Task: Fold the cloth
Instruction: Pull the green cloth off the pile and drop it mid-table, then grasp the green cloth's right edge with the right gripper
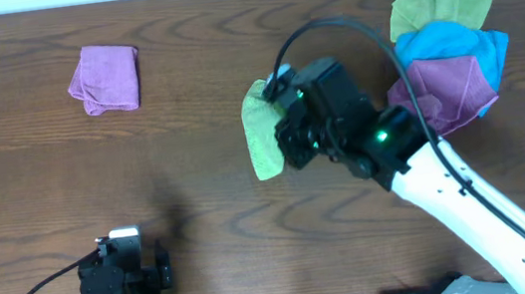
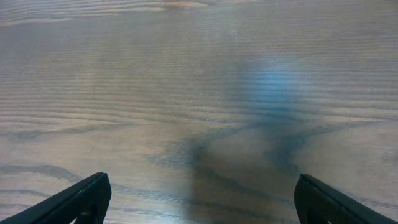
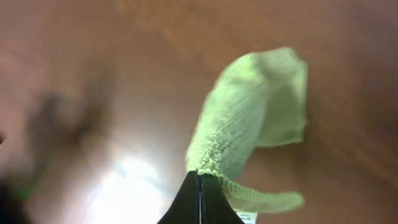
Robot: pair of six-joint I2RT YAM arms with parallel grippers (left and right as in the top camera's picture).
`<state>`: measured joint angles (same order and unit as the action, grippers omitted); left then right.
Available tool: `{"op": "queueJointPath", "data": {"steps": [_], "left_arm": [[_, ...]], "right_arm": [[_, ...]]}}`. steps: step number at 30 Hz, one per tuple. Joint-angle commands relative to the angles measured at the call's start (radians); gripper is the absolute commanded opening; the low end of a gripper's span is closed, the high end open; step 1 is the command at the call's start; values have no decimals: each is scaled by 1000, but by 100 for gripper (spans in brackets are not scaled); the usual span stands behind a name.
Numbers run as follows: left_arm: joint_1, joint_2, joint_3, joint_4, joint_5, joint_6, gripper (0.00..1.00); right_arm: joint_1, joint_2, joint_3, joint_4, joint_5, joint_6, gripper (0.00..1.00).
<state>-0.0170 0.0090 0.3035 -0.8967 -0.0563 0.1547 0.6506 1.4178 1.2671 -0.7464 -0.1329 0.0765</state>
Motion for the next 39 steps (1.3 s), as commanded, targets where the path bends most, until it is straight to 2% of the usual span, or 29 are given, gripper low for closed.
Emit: {"op": "queueJointPath", "data": {"steps": [1, 9, 17, 22, 28, 30, 32, 33, 39], "left_arm": [[-4, -5, -8, -39, -22, 24, 95], [-4, -5, -8, -39, -22, 24, 95], [-4, -5, -8, -39, -22, 24, 95], [-4, -5, -8, -39, -22, 24, 95], [-4, -5, -8, -39, -22, 24, 95], [-4, -5, -8, -39, -22, 24, 95], [-4, -5, -8, -39, -22, 24, 95], [-4, -5, -8, -39, -22, 24, 95], [-4, -5, -8, -39, -22, 24, 95]], "right_arm": [[54, -72, 18, -40, -21, -34, 1], [118, -262, 18, -269, -82, -34, 1], [182, -317, 18, -328, -131, -43, 1], [177, -212, 18, -185, 50, -103, 1], [44, 97, 18, 206, 250, -136, 2], [-22, 204, 18, 361, 412, -70, 30], [-71, 255, 25, 439, 470, -14, 60], [-90, 261, 32, 449, 465, 4, 68], [-120, 188, 47, 347, 324, 33, 68]]}}
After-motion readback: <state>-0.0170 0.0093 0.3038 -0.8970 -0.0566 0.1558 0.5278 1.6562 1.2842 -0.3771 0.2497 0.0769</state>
